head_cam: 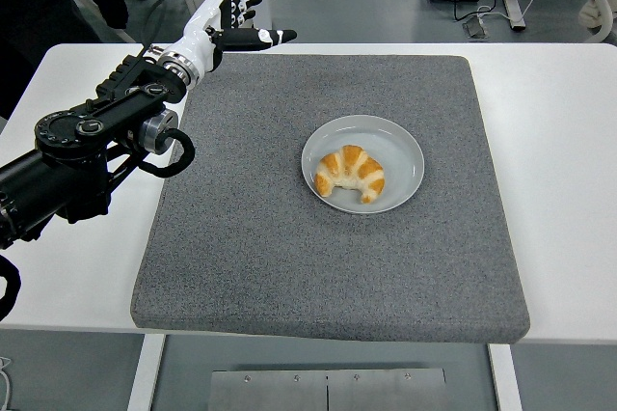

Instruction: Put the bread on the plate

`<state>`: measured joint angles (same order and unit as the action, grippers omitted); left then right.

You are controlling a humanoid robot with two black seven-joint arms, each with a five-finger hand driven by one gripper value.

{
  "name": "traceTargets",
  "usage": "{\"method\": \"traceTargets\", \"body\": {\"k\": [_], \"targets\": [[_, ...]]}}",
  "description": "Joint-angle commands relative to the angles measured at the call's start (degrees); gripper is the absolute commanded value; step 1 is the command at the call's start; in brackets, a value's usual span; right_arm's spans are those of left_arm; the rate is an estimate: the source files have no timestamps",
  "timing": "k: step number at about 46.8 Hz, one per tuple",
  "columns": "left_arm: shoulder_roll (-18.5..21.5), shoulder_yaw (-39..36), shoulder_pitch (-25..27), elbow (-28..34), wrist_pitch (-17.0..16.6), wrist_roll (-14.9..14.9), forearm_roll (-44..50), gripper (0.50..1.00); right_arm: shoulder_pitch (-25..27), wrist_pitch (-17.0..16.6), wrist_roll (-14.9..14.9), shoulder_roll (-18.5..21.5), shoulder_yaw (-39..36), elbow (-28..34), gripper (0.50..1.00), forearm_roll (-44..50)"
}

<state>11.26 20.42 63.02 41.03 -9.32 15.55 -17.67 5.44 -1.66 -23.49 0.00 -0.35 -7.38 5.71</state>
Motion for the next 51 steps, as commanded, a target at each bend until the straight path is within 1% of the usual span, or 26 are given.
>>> {"method": "traceTargets", "body": {"k": [1, 6, 11, 15, 21, 26, 30, 36, 43, 51], "targets": [[-0.1, 1.29, -0.35, -0.95, 0.01, 0.44, 2.55, 0.971, 0.01, -0.01, 0.02, 0.0, 0.0, 0.0, 1.0, 0.0], [-0.89, 2.96, -1.15, -3.4, 0.09, 0.53, 4.75, 0.971, 0.01, -0.01, 0.02, 0.0, 0.0, 0.0, 1.0, 0.0], [-2.56, 5.51, -1.94, -8.15, 0.53, 0.62, 5.98, 0.971, 0.01, -0.01, 0.02, 0.0, 0.0, -0.09, 1.0, 0.0], [-3.96, 8.23, -2.03, -11.93, 2.64, 0.62, 6.86, 0.971, -0.08, -0.01, 0.02, 0.0, -0.09, -0.35, 1.0, 0.0], [-4.49, 12.19, -2.03, -16.06, 6.15, 0.97, 8.62, 0.971, -0.08, -0.1, 0.02, 0.0, -0.09, -0.26, 1.0, 0.0], [-4.49, 13.77, -1.94, -18.0, 8.53, 0.88, 10.11, 0.971, -0.08, -0.01, 0.02, 0.0, -0.09, -0.09, 1.0, 0.0], [-4.58, 14.91, -2.03, -19.32, 9.41, 0.8, 12.04, 0.971, -0.08, -0.01, 0.02, 0.0, -0.09, -0.09, 1.0, 0.0], [-4.84, 15.36, -2.03, -21.42, 11.87, 0.88, 14.51, 0.971, -0.08, -0.1, 0.02, 0.0, 0.0, -0.09, 1.0, 0.0], [-4.84, 16.41, -2.03, -23.71, 13.54, 0.8, 16.7, 0.972, -0.26, -0.1, -0.07, 0.0, -0.44, -0.44, 1.0, 0.0], [-5.02, 17.55, -2.2, -24.5, 14.33, 0.62, 17.23, 0.974, -0.43, -0.36, 0.02, 0.0, -0.7, -0.88, 1.0, 0.0]]}}
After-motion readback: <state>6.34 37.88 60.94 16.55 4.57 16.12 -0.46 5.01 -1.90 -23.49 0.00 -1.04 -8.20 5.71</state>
